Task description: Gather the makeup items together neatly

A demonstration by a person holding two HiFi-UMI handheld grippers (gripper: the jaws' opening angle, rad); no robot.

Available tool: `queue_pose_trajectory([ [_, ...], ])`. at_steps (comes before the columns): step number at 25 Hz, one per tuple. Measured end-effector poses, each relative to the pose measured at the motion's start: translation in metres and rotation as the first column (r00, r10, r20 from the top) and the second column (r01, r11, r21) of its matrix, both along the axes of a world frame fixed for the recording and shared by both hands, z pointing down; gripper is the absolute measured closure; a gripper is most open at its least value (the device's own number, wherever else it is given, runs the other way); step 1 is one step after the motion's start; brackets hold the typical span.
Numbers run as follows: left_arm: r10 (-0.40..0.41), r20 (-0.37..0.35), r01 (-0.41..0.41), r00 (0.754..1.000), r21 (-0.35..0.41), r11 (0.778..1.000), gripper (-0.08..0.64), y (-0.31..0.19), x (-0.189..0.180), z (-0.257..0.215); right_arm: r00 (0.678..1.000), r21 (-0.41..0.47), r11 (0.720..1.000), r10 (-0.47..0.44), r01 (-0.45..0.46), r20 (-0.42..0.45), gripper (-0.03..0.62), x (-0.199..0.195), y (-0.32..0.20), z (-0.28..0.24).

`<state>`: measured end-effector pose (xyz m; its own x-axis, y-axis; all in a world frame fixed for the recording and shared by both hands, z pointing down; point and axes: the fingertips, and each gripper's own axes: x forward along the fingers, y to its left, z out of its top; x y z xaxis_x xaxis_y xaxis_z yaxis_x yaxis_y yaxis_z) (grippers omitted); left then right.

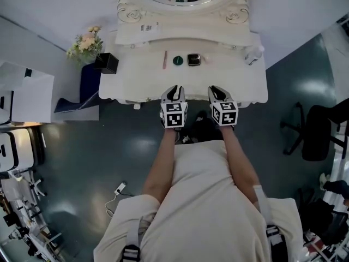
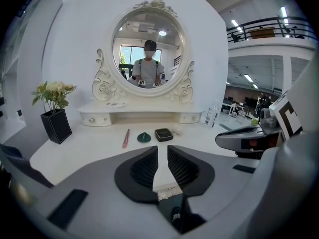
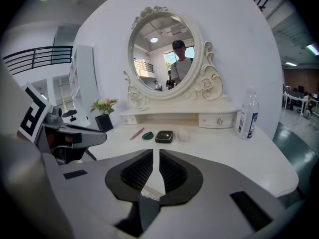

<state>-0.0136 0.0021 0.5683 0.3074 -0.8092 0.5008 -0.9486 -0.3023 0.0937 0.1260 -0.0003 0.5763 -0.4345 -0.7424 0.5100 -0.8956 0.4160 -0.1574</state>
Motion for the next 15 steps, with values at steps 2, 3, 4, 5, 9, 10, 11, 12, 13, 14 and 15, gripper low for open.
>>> queue_pose_trajectory([
  [2,-0.007,-0.007,0.007,1.0,0.003,1.0,0.503,0.004,-0.003,0.001,1.0,-0.001,1.0,0.005,-0.005,0.002,0.527,0.001,0.007,0.003],
  [3,-0.009,-0.014,0.009,1.0,0.006,1.0,0.509,0.005,-0.004,0.001,1.0,-0.003,1.0,0.008,-0.008,0.004,0.529,0.002,0.01,0.005],
  [4,-0.009,-0.021,0.009,1.0,0.008,1.0,0.514,0.007,-0.003,0.002,1.0,-0.005,1.0,0.012,-0.012,0.008,0.531,0.003,0.012,0.006],
  [5,-0.007,-0.025,0.007,1.0,0.007,1.0,0.514,0.01,-0.003,0.002,1.0,-0.008,1.0,0.017,-0.017,0.012,0.534,0.005,0.015,0.007],
  [9,0.007,-0.029,-0.007,1.0,-0.006,1.0,0.545,0.019,0.0,0.007,0.999,-0.022,0.999,0.03,-0.029,0.018,0.541,0.009,0.02,0.011],
  [10,0.01,-0.035,-0.011,0.999,-0.008,1.0,0.545,0.02,0.0,0.008,0.999,-0.026,0.999,0.033,-0.032,0.023,0.544,0.01,0.02,0.012],
  [11,0.014,-0.043,-0.014,0.999,-0.009,1.0,0.545,0.021,0.0,0.007,0.999,-0.029,0.999,0.036,-0.036,0.029,0.546,0.01,0.02,0.013],
  [12,0.017,-0.048,-0.018,0.999,-0.01,1.0,0.545,0.022,0.0,0.007,0.999,-0.031,0.999,0.038,-0.037,0.034,0.548,0.011,0.02,0.013],
  [13,0.02,-0.048,-0.021,0.999,-0.013,1.0,0.545,0.023,0.0,0.007,0.999,-0.033,0.999,0.038,-0.037,0.037,0.548,0.011,0.02,0.013],
  [14,0.022,-0.043,-0.022,0.999,-0.017,1.0,0.545,0.024,0.0,0.007,0.999,-0.034,0.999,0.036,-0.035,0.036,0.548,0.01,0.02,0.013],
  [15,0.022,-0.037,-0.022,0.999,-0.019,1.0,0.545,0.025,-0.001,0.008,0.999,-0.034,0.999,0.031,-0.029,0.034,0.549,0.008,0.021,0.013],
])
